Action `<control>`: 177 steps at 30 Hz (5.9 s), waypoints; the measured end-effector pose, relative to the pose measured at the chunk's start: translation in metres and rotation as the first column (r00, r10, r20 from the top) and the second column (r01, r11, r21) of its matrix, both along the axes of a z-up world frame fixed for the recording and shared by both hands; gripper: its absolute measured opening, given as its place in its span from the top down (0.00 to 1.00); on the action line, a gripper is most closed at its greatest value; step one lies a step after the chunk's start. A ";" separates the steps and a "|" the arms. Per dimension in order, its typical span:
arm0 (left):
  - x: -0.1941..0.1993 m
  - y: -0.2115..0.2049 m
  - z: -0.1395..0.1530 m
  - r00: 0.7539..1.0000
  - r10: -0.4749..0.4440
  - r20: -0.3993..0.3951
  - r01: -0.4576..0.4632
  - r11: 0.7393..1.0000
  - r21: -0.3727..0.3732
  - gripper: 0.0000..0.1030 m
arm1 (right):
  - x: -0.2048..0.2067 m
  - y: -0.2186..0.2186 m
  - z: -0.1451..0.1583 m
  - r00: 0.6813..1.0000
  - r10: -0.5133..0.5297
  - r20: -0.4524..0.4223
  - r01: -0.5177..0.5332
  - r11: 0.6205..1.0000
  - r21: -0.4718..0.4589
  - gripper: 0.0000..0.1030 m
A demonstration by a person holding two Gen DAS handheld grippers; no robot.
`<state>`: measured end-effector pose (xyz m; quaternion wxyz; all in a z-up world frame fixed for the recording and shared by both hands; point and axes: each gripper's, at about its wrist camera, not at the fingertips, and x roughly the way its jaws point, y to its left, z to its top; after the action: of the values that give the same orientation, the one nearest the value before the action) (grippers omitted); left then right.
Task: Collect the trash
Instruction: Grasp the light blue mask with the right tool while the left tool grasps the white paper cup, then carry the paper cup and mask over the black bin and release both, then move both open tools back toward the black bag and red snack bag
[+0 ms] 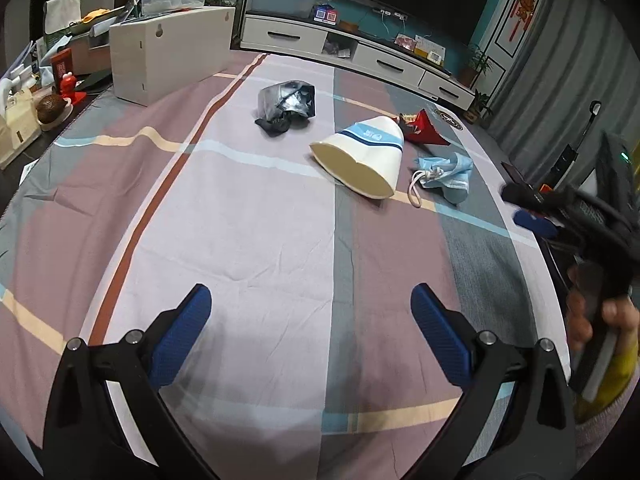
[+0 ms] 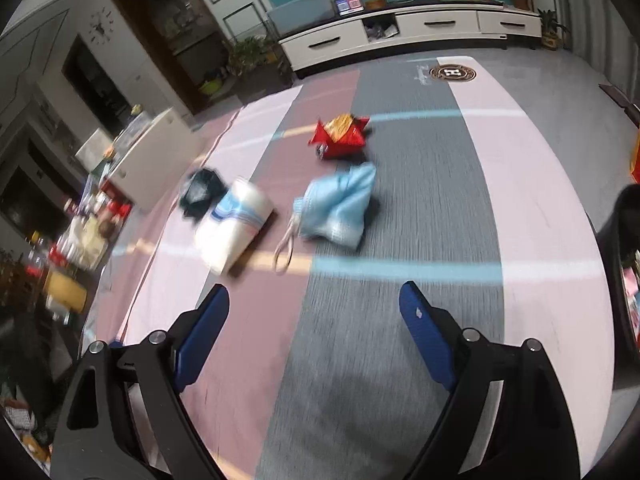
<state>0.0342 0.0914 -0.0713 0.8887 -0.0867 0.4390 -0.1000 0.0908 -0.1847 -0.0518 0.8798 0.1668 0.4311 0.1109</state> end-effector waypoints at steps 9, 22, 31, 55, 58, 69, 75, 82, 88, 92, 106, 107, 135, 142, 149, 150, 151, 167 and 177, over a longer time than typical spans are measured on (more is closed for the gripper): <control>0.022 -0.008 0.010 0.999 -0.031 0.040 0.030 0.999 0.025 0.03 | 0.064 0.009 -0.015 0.996 -0.077 -0.041 0.078 0.996 0.038 0.19; 0.090 -0.045 0.027 0.982 -0.170 0.079 0.166 0.985 0.047 0.03 | 0.052 -0.006 -0.022 0.996 -0.089 -0.023 0.090 0.996 0.021 0.86; 0.148 -0.081 0.008 0.963 -0.270 0.011 0.267 0.957 0.113 0.03 | -0.010 -0.065 -0.008 0.992 -0.126 0.013 0.124 0.984 0.132 0.86; 0.129 -0.109 0.011 0.947 -0.318 0.034 0.308 0.936 0.171 0.63 | -0.047 -0.085 -0.003 0.991 -0.132 0.013 0.129 0.981 0.143 0.86; 0.121 -0.114 0.005 0.946 -0.322 0.022 0.313 0.932 0.180 0.64 | -0.052 -0.087 -0.002 0.991 -0.135 0.015 0.132 0.980 0.149 0.86; 0.088 -0.114 0.033 0.950 -0.309 0.052 0.305 0.949 0.078 0.64 | -0.072 -0.103 0.010 0.985 -0.165 0.047 0.155 0.974 0.166 0.86; 0.067 -0.135 0.056 0.950 -0.303 0.073 0.300 0.953 0.050 0.63 | -0.088 -0.119 0.021 0.975 -0.205 0.084 0.191 0.970 0.150 0.86; 0.049 -0.174 0.077 0.927 -0.360 0.100 0.355 0.932 0.065 0.63 | -0.110 -0.145 0.029 0.954 -0.274 0.125 0.258 0.957 0.129 0.86; 0.036 -0.215 0.087 0.899 -0.424 0.107 0.417 0.905 0.086 0.63 | -0.129 -0.170 0.034 0.925 -0.344 0.164 0.327 0.937 0.125 0.86; 0.026 -0.246 0.093 0.873 -0.473 0.117 0.461 0.880 0.113 0.63 | -0.142 -0.190 0.031 0.904 -0.391 0.174 0.372 0.919 0.131 0.86; 0.001 -0.343 0.092 0.779 -0.617 0.114 0.592 0.783 0.192 0.63 | -0.177 -0.252 0.010 0.836 -0.523 0.166 0.497 0.850 0.173 0.86; 0.000 -0.348 0.092 0.773 -0.625 0.114 0.599 0.777 0.196 0.63 | -0.178 -0.255 0.010 0.833 -0.528 0.165 0.503 0.847 0.174 0.86; 0.037 -0.464 0.034 0.705 -0.708 -0.041 0.710 0.703 0.049 0.39 | -0.173 -0.306 -0.023 0.777 -0.622 0.096 0.616 0.783 0.085 0.50; 0.032 -0.442 0.038 0.723 -0.691 -0.030 0.691 0.721 0.056 0.24 | -0.181 -0.304 -0.016 0.773 -0.627 0.103 0.620 0.779 0.093 0.48; 0.018 -0.379 0.037 0.784 -0.619 -0.047 0.620 0.778 0.101 0.12 | -0.191 -0.285 -0.006 0.797 -0.593 0.113 0.587 0.805 0.086 0.44; 0.015 -0.364 0.037 0.799 -0.599 -0.055 0.601 0.791 0.112 0.10 | -0.192 -0.281 -0.004 0.804 -0.584 0.113 0.578 0.812 0.085 0.44; 0.012 -0.354 0.036 0.810 -0.584 -0.061 0.587 0.801 0.121 0.09 | -0.192 -0.276 -0.002 0.811 -0.574 0.114 0.568 0.819 0.081 0.43; -0.018 -0.144 0.029 0.969 -0.199 -0.143 0.226 0.953 0.204 0.05 | -0.165 -0.169 0.029 0.926 -0.356 0.124 0.361 0.933 -0.015 0.38; -0.031 -0.059 0.035 0.991 -0.076 -0.115 0.086 0.992 0.088 0.03 | -0.129 -0.060 0.038 0.989 -0.115 0.096 0.128 0.982 -0.137 0.22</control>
<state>0.0033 0.0325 -0.0361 0.8611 -0.0331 0.4952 -0.1105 -0.0382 -0.2448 -0.0135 0.9126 0.1245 0.3880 0.0331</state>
